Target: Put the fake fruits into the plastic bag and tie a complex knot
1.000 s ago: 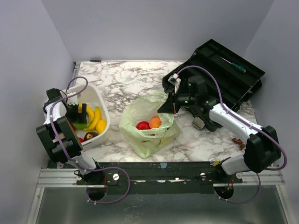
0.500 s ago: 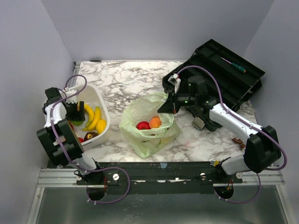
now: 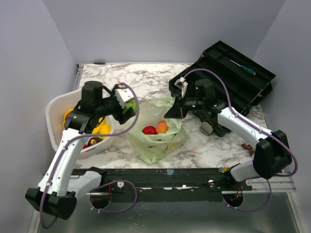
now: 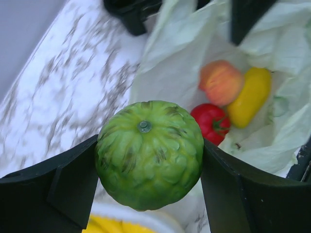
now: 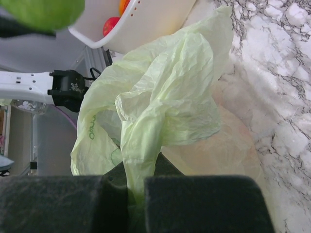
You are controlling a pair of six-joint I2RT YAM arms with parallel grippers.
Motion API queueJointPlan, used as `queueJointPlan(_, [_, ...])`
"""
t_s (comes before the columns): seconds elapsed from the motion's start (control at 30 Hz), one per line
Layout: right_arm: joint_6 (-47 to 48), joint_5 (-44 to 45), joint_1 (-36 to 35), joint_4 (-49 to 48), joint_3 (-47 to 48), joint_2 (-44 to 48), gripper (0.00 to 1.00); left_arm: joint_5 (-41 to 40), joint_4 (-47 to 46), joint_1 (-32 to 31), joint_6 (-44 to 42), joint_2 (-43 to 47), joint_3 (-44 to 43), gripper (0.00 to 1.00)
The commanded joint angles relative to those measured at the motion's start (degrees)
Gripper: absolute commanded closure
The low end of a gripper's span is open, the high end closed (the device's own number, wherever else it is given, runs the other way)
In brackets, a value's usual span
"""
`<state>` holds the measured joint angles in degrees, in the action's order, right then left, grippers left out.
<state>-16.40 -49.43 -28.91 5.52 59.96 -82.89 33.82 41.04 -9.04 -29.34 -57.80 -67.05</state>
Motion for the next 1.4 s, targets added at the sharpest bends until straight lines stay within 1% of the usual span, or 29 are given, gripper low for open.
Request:
queueJointPlan(0.0, [0.7, -2.4, 0.2, 0.9, 2.3, -0.7, 0.99, -1.0, -5.7, -17.1, -6.5, -4.1, 3.3, 0.30])
queueJointPlan(0.07, [1.0, -2.7, 0.3, 1.1, 2.4, -0.4, 0.99, -2.5, -8.9, -22.2, -10.0, -6.5, 5.7, 0.29])
queueJointPlan(0.17, [1.2, -3.0, 0.3, 1.3, 2.1, 0.2, 0.99, -3.0, -14.6, -26.2, -13.5, -10.5, 9.4, 0.29])
queueJointPlan(0.23, [1.1, -3.3, 0.3, 1.0, 1.7, 0.4, 0.99, -3.8, -18.6, -28.5, -14.6, -13.8, 10.8, 0.26])
queueJointPlan(0.3, [1.0, -3.5, 0.3, 0.9, 1.5, 0.6, 0.99, -4.9, -20.7, -30.2, -15.6, -17.1, 10.8, 0.19])
queueJointPlan(0.37, [1.7, -3.5, 0.3, 1.3, 1.3, 0.8, 0.99, -5.5, -20.7, -31.2, -15.2, -19.7, 9.5, 0.11])
queueJointPlan(0.43, [2.6, -3.4, 0.3, 1.9, 1.3, 1.3, 0.99, -5.5, -18.6, -31.3, -13.2, -20.1, 6.9, 0.03])
queueJointPlan(0.47, [3.1, -3.3, 0.3, 2.3, 1.3, 1.6, 0.99, -5.5, -16.8, -31.3, -11.9, -19.7, 5.5, 0.02])
queueJointPlan(0.63, [4.6, -3.7, 0.3, 2.4, 0.4, 2.6, 0.99, -5.4, -4.6, -31.0, -8.4, -13.2, 1.9, 0.02])
queueJointPlan(0.7, [6.0, -4.0, 0.3, 2.4, 0.0, 3.1, 0.99, -2.9, 0.6, -29.5, -8.1, -10.8, 1.7, 0.02])
queueJointPlan(0.83, [11.8, -4.9, 0.2, 2.1, -1.4, 5.3, 0.99, -2.3, 8.7, -27.1, -6.6, -10.9, 1.8, 0.01])
queueJointPlan(0.9, [15.5, -4.5, 0.2, 2.3, -2.4, 7.0, 0.99, 1.1, 12.0, -25.7, -6.9, -11.0, 2.4, 0.02])
queueJointPlan(0.97, [19.8, -4.2, 0.2, 3.1, -3.6, 8.5, 0.99, 4.1, 14.2, -26.4, -9.4, -9.6, 5.2, 0.10])
queueJointPlan(1.03, [22.5, -3.8, 0.2, 3.7, -5.3, 9.8, 0.99, 4.6, 13.7, -28.9, -11.1, -6.4, 10.3, 0.22])
queueJointPlan(1.1, [25.5, -3.7, 0.0, 4.5, -7.0, 11.0, 0.99, 2.3, 11.6, -33.5, -11.1, -3.6, 15.4, 0.38])
queueJointPlan(1.17, [26.8, -2.7, -0.3, 4.2, -9.0, 12.2, 0.99, -2.3, 8.0, -39.2, -9.1, -1.6, 20.3, 0.48])
queueJointPlan(1.27, [28.5, -1.6, -1.2, 3.5, -11.9, 13.2, 0.99, -11.1, 0.8, -47.0, -4.7, -2.3, 26.6, 0.51])
queueJointPlan(1.33, [29.6, -1.0, -1.8, 3.3, -13.4, 13.5, 0.99, -15.8, -2.4, -49.5, -2.7, -5.6, 28.3, 0.53])
queueJointPlan(1.37, [30.4, -0.6, -2.1, 3.5, -14.0, 13.7, 0.99, -19.1, -4.7, -50.4, -1.6, -7.1, 29.0, 0.52])
